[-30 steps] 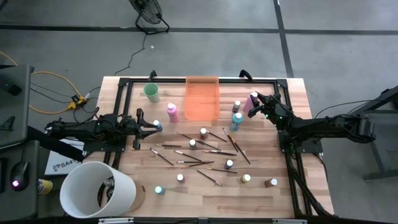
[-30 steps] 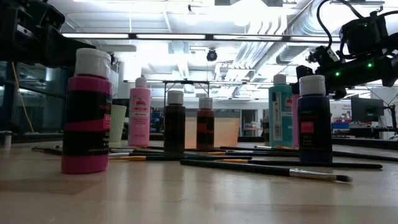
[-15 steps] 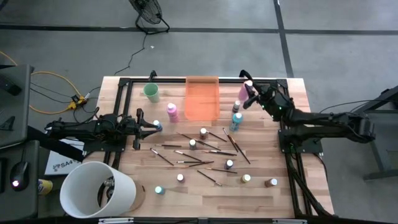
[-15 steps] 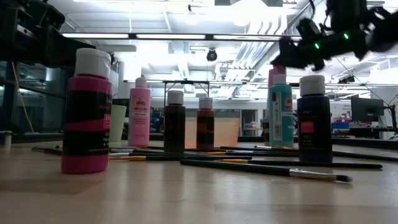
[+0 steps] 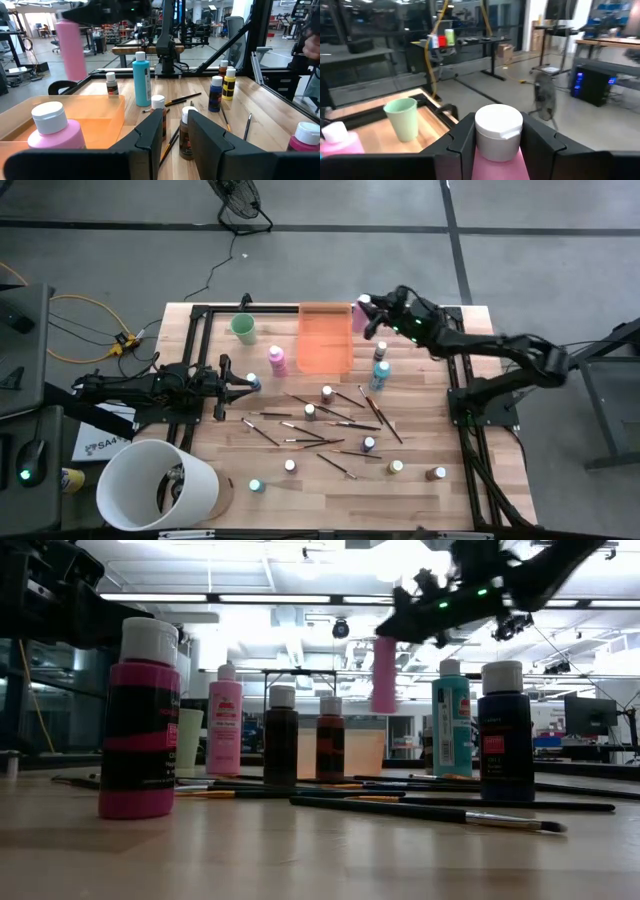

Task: Pick & Place Paint Supplies
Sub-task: Put the light pink paint bottle into the orange bin

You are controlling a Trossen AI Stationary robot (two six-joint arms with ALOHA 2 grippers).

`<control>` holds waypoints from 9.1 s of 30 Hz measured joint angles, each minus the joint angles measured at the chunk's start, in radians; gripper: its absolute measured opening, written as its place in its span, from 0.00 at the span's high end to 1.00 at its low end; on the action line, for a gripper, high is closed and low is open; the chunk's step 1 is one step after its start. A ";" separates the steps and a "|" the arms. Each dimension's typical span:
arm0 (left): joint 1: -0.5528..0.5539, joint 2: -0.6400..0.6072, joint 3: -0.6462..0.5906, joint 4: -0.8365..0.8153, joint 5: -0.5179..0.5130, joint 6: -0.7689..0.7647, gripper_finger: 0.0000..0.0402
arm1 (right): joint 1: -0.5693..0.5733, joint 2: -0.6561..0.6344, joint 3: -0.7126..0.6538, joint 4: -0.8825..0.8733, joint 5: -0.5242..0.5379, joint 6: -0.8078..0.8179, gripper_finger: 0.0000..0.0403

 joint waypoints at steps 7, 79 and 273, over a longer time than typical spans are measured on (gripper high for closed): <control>0.000 0.000 0.000 0.000 0.000 0.000 0.78 | 0.018 0.262 0.209 0.036 -0.020 -0.009 0.69; 0.000 0.000 0.000 0.000 0.000 0.000 0.78 | -0.114 0.748 0.639 0.053 -0.422 -0.125 0.68; 0.000 0.000 0.000 0.000 0.000 0.000 0.78 | 0.011 0.586 0.895 -1.048 -0.096 -0.130 0.69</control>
